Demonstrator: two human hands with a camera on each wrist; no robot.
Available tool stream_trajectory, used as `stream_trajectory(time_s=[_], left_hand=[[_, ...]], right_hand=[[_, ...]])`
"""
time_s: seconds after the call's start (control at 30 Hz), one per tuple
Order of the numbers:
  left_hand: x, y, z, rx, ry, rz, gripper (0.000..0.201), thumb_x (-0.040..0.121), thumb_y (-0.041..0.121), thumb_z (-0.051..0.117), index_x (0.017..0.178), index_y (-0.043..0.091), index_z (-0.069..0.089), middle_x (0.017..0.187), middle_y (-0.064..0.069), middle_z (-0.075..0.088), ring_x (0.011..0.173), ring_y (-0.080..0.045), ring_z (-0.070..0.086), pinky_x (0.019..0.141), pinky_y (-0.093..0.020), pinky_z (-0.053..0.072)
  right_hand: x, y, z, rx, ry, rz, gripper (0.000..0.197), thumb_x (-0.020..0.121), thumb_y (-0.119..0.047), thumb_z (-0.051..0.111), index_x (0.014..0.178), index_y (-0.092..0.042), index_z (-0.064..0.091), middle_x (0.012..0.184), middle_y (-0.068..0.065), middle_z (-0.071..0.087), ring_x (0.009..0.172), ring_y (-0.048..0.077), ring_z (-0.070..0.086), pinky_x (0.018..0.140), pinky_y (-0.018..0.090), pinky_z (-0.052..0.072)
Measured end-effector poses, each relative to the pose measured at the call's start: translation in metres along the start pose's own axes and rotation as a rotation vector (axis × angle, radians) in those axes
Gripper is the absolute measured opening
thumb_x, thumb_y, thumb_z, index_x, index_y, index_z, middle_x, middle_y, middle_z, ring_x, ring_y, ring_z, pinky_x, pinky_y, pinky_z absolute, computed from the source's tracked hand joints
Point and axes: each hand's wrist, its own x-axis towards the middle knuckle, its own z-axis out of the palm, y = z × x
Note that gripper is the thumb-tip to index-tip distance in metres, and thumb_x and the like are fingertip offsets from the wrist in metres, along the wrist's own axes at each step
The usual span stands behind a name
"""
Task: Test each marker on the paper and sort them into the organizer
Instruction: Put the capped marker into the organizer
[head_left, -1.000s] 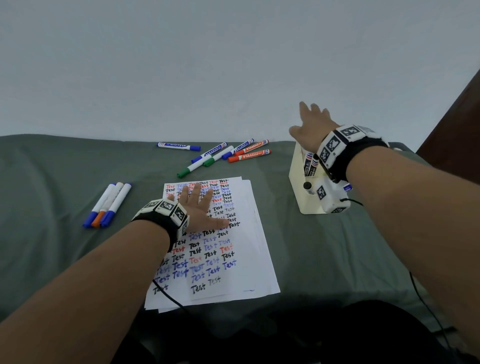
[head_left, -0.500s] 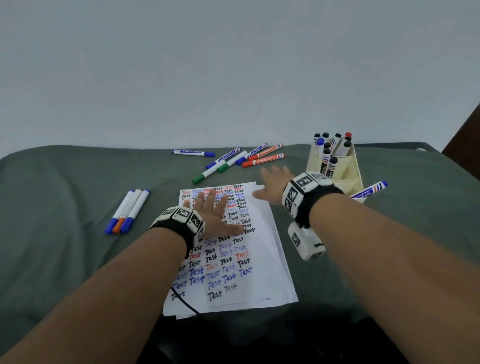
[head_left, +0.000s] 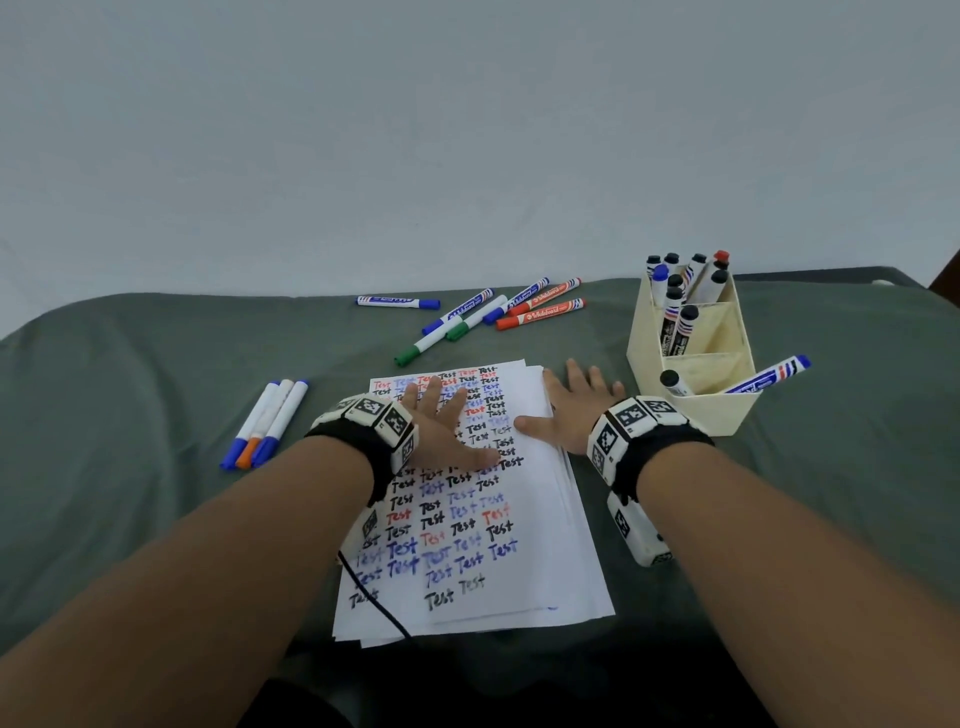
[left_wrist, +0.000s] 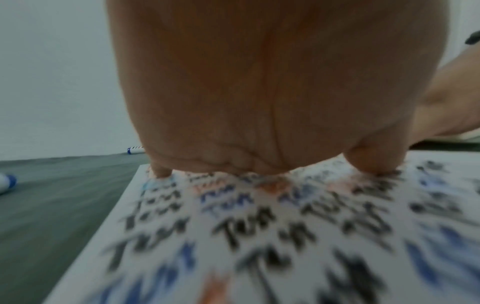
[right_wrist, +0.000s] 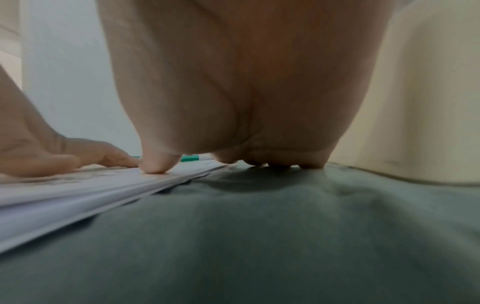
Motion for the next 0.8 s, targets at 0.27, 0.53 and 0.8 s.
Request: stream_trajectory(time_s=[0.27,0.53,0.8], left_hand=[[0.011,0.017,-0.065,0.148,0.250,0.055,0.058,0.098,0.065,0.039,0.111,0.012,0.060,0.100,-0.005,0.060,0.087,-0.018,0.060,0.070,-0.032,0.047],[0.063,0.028,-0.095,0.196,0.508,0.139,0.049,0.099,0.051,0.045,0.139,0.023,0.051,0.132,-0.007,0.052,0.117,-0.027,0.055,0.089,-0.040,0.048],[0.097,0.041,-0.102,0.258,0.529,0.134,0.055,0.099,0.057,0.044,0.144,0.028,0.045,0.140,-0.009,0.043,0.126,-0.031,0.048,0.098,-0.043,0.044]], right_hand=[[-0.003,-0.001,-0.001,0.024,-0.015,-0.012,0.098,0.089,-0.081,0.038,0.162,-0.029,-0.004,0.170,0.006,-0.015,0.156,0.033,-0.011,0.122,0.058,0.000],[-0.005,-0.002,-0.002,0.047,-0.031,-0.004,0.098,0.090,-0.080,0.038,0.162,-0.030,-0.006,0.169,0.005,-0.020,0.155,0.031,-0.017,0.123,0.055,-0.006],[-0.007,-0.001,-0.006,0.066,-0.073,-0.020,0.098,0.090,-0.079,0.038,0.162,-0.030,-0.008,0.168,0.005,-0.023,0.154,0.031,-0.020,0.123,0.057,-0.008]])
